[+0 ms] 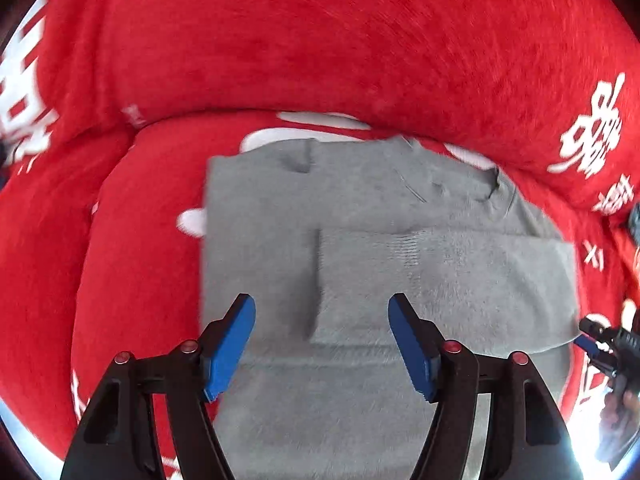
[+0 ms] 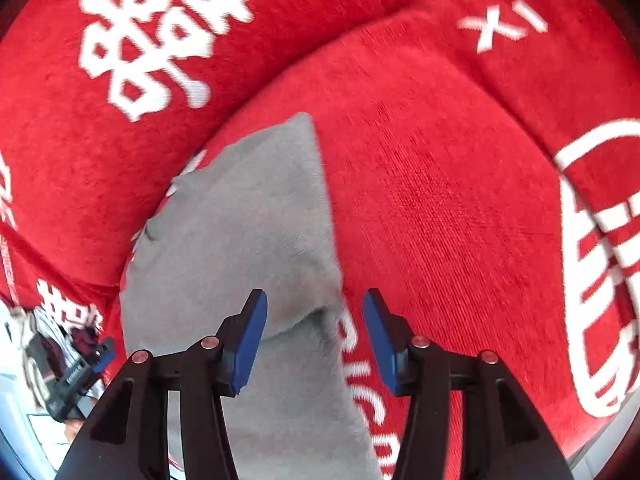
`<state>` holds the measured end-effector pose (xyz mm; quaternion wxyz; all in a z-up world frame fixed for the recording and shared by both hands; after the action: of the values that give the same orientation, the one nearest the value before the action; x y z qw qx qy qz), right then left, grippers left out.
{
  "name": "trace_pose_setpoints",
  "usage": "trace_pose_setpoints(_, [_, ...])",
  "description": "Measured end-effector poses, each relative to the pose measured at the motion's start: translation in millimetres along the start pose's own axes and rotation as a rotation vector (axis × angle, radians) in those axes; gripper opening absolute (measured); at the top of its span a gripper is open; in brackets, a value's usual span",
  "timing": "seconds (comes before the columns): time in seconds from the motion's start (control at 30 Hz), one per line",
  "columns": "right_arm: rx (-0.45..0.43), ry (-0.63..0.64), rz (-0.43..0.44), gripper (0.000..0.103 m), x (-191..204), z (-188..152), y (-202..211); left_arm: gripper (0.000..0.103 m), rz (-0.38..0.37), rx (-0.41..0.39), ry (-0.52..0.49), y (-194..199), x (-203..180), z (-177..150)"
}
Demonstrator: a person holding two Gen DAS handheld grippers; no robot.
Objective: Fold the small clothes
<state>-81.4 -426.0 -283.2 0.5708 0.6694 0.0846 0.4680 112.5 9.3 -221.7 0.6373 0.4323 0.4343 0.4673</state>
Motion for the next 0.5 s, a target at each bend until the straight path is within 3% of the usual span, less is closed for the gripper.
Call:
trace_pose_setpoints(0.03, [0.012, -0.018, 0.006, 0.023, -3.0, 1.7, -3.9, 0.069, 0.016, 0.007, -0.014, -7.5, -4.9, 2.1])
trace_pose_setpoints(0.07, [0.029, -0.014, -0.008, 0.017, -0.6, 4.5, -7.3, 0.069, 0.041, 0.019, -0.028, -14.3, -9.8, 3.1])
trace_pose_setpoints(0.23, [0.041, 0.224, -0.138, 0.015, 29.9, 2.2, -1.1, 0.071, 0.139, 0.059, -0.1, -33.5, -17.1, -8.1])
trace_pose_setpoints(0.3, [0.066, 0.276, -0.195, 0.015, 26.6, -2.1, -12.5, 0.072, 0.112, 0.029, -0.098, -33.3, -11.4, -14.9])
trace_pose_setpoints(0.4, [0.034, 0.264, -0.197, 0.016, 25.3, -6.7, -10.4, 0.072, 0.133, 0.045, -0.118, -28.2, -6.9, -16.2])
trace_pose_setpoints(0.5, [0.025, 0.225, -0.231, 0.027, 18.7, -10.3, -0.2, 0.072, 0.153, 0.061, -0.126, -25.8, -2.3, -14.6])
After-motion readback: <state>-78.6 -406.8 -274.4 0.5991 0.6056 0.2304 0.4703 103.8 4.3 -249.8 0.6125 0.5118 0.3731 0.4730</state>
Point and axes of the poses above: each gripper's, at about its wrist camera, not at the fingertips, and y roughly against the way its jaws point, x to its left, z to its top, the point moved 2 cm from there along -y, roughly the way its jaws point
